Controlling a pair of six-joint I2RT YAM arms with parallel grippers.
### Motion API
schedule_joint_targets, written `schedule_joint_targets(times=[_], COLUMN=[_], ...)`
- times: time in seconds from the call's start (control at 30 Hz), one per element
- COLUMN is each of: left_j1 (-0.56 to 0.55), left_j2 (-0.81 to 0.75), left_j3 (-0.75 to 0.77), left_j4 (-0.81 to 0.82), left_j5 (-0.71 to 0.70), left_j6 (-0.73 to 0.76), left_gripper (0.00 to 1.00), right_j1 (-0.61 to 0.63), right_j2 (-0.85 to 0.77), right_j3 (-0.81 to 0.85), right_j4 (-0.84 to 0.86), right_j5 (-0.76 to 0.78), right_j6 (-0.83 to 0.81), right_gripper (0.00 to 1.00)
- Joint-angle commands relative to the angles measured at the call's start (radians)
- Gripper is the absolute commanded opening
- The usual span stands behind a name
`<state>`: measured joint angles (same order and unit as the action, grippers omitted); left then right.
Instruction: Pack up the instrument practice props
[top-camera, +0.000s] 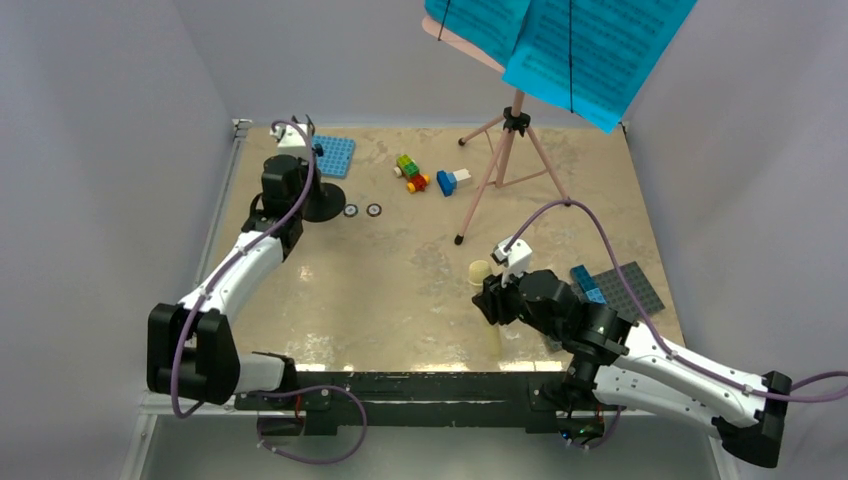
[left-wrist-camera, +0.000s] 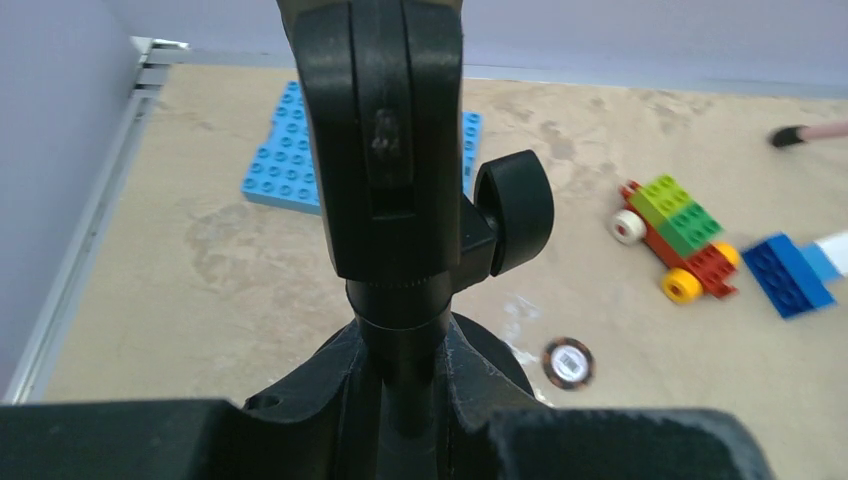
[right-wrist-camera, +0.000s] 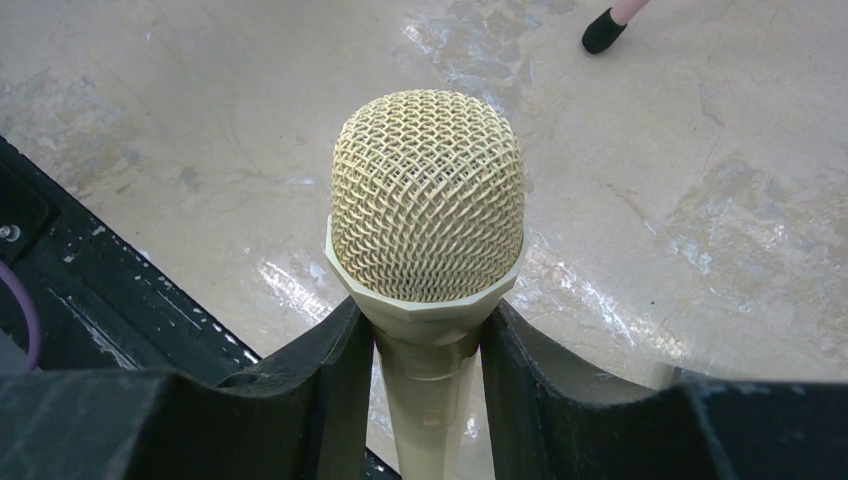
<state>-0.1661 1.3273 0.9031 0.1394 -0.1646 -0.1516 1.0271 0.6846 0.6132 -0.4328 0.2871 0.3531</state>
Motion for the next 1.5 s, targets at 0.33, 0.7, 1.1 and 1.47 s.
schedule_joint_targets(times=[0.33,0.7,1.1,1.47], left_j1=[0.191,0.229,0.247,0.247], left_j2=[0.289,0.404,0.455,0.437], left_j3=[0.176,0.158,0.141,0.165], left_j4=[0.189,0.229,0.349,0.193], left_j5=[-0.192,-0.186,-0.152,-0.118], left_j6=[-0.007,-0.026,0.0,-0.056], left_gripper=[0.0,0.0,0.03,0.48], right_j1=[-0.002,-0.002,-0.002,-0.002], right_j2=[0.07,0.095,0.14,0.133], right_j3=[0.026,0.048,0.059,0.059], right_j4=[0.136,0.136,0.159,0.149], right_j5=[-0.042,-0.045,-0.055,-0.052], right_j6=[-0.045,-0.075,-0.094,-0.094], right_gripper=[0.0,0.0,0.0,0.0])
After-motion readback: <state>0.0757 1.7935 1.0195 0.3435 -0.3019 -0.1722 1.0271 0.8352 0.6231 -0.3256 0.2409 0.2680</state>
